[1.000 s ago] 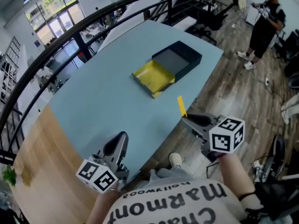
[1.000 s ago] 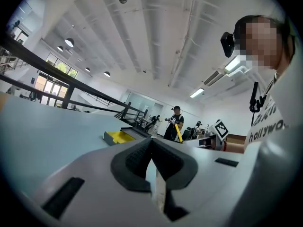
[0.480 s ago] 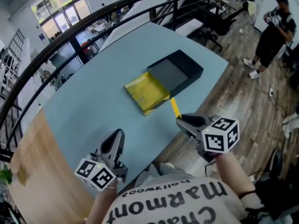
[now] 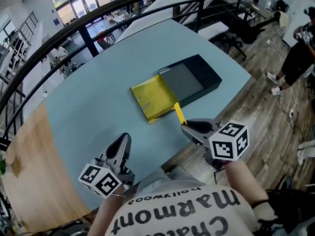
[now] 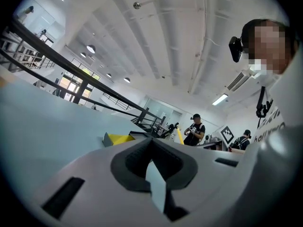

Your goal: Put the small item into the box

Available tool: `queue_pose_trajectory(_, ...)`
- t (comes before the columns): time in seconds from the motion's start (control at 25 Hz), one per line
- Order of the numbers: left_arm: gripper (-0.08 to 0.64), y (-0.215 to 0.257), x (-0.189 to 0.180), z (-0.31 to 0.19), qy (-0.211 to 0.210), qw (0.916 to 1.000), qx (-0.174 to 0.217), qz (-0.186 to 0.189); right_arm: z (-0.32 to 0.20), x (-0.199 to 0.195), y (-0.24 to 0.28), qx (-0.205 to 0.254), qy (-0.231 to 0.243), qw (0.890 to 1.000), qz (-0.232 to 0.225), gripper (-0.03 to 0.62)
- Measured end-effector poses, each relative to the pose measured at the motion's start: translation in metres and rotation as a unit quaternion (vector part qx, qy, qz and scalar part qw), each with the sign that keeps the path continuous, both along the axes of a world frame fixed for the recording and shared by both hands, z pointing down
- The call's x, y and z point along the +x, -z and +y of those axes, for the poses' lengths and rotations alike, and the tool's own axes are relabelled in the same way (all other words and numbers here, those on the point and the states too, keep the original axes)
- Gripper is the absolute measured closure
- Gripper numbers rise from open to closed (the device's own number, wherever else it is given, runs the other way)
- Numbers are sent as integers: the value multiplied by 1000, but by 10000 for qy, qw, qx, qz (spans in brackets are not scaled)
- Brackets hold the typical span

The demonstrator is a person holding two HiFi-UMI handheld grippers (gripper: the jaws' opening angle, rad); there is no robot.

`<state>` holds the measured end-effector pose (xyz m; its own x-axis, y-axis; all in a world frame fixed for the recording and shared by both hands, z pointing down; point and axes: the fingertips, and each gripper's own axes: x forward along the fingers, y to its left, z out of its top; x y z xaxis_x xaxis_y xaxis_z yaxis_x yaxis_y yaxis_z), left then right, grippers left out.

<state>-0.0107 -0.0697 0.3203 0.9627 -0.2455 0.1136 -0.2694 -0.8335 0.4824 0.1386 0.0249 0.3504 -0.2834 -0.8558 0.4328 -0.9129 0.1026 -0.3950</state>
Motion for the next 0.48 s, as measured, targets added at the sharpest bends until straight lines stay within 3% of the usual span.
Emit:
queue_pose_trajectory(0.2, 558, -9, 5, 7, -4, 9999, -117, -122, 3, -8, -10, -43, 176, 9997, -164, 517)
queue_pose_trajectory(0.48, 558, -7, 22, 15, -253, 9996, -56, -144, 19, 3, -13, -68, -78, 9989, -464, 518)
